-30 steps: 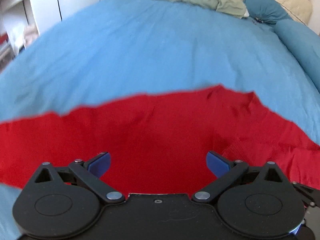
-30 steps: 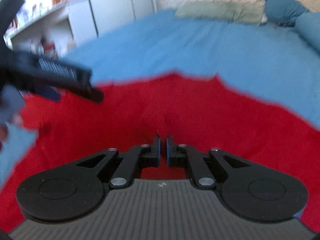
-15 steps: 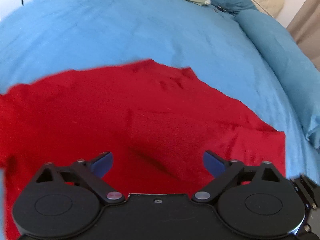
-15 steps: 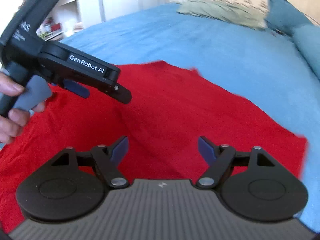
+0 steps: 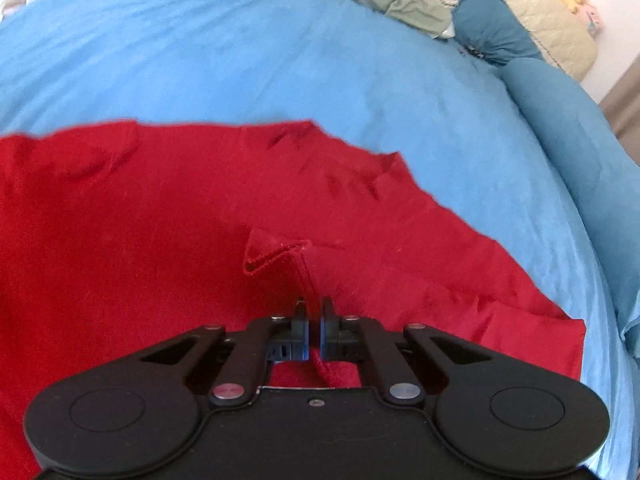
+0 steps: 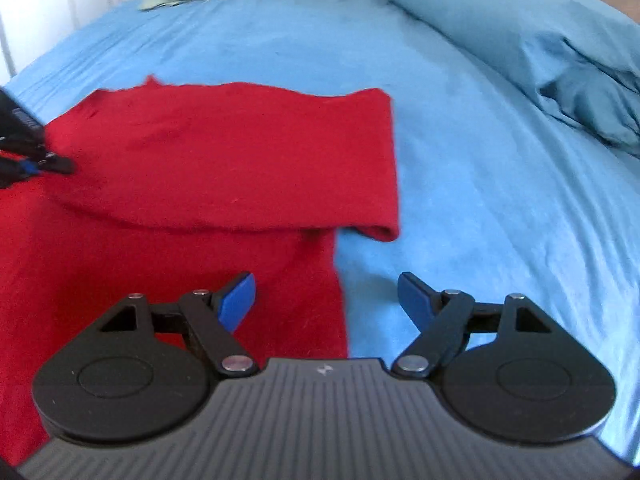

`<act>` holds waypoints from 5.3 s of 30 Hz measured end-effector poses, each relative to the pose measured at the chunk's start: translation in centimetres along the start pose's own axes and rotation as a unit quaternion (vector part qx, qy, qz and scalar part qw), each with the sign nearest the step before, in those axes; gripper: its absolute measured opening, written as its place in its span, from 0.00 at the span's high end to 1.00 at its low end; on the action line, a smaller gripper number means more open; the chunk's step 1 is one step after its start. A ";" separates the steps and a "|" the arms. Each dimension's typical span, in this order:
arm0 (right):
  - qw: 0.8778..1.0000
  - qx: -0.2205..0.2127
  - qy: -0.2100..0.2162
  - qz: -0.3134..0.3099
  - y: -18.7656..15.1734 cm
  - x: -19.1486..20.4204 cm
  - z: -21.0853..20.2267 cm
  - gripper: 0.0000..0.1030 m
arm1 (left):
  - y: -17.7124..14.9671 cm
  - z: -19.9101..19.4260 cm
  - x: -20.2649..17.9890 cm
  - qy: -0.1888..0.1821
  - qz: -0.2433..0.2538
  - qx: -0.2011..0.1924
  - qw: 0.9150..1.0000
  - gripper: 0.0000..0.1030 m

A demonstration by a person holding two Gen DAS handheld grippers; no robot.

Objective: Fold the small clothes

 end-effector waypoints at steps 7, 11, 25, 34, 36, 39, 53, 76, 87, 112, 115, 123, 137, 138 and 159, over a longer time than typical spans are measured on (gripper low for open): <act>0.999 -0.012 -0.035 0.032 3.2 0.1 3.2 0.08 | 5.0 -7.0 -1.1 -0.033 0.019 -0.122 0.992 0.96; 0.999 -0.021 -0.039 0.023 4.2 0.8 4.3 0.08 | 6.6 -10.5 1.6 0.012 0.034 -0.194 0.980 0.96; 0.998 -0.019 -0.045 0.031 3.6 -1.8 5.0 0.04 | -1.1 -6.3 12.3 0.088 -0.036 -0.111 0.989 0.95; 0.999 -0.002 -0.031 -0.021 4.1 -1.6 3.3 0.03 | -3.8 -8.7 15.5 0.164 -0.008 -0.069 0.984 0.75; 0.999 -0.007 -0.029 -0.040 4.8 -1.1 1.8 0.03 | -4.0 -10.3 15.6 0.187 0.016 -0.072 0.980 0.67; 0.997 -0.039 0.049 -0.043 6.8 1.7 -0.8 0.01 | -3.3 -12.2 13.7 0.164 0.054 -0.092 0.981 0.31; 0.990 0.013 0.135 -0.048 3.7 5.3 5.1 0.01 | -2.0 -4.8 10.7 0.085 0.055 -0.062 0.993 0.28; 0.986 -0.019 0.153 -0.066 11.7 6.6 13.0 0.00 | 0.2 -1.3 10.3 0.066 0.073 -0.057 0.993 0.26; 0.979 -0.051 0.180 -0.077 15.1 9.3 5.9 0.00 | 1.8 -6.1 10.1 0.101 0.069 -0.074 0.990 0.26; 0.977 -0.043 0.204 -0.054 7.0 37.6 -8.4 0.00 | 1.6 -24.1 42.9 0.185 -0.155 -0.151 0.959 0.25; 0.978 -0.033 0.201 -0.049 5.0 39.9 -8.0 0.00 | 0.6 -22.6 47.3 0.175 -0.207 -0.135 0.953 0.42; 0.979 -0.022 0.195 -0.061 2.6 42.3 -6.4 0.00 | 0.2 -19.5 51.2 0.185 -0.235 -0.130 0.945 0.53; 0.971 -0.059 0.229 -0.032 5.3 37.9 -4.9 0.00 | 4.3 -21.3 47.0 0.269 -0.188 -0.186 0.926 0.94; 0.971 -0.065 0.230 -0.033 5.9 37.1 -5.2 0.00 | 5.1 -22.0 45.4 0.270 -0.174 -0.200 0.926 0.94; 0.986 -0.070 0.139 0.058 12.8 6.3 -4.1 0.00 | 0.6 -8.5 -4.2 0.054 0.128 -0.153 0.978 0.94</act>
Point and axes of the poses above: each gripper's, at about its wrist camera, not at the fingertips, and z roughly the way its jaws point, x to its left, y to its top, the point moved 8 cm from there along z, roughly the way its jaws point, and after that the axes turned 3 degrees about y, right-handed, at the moved point
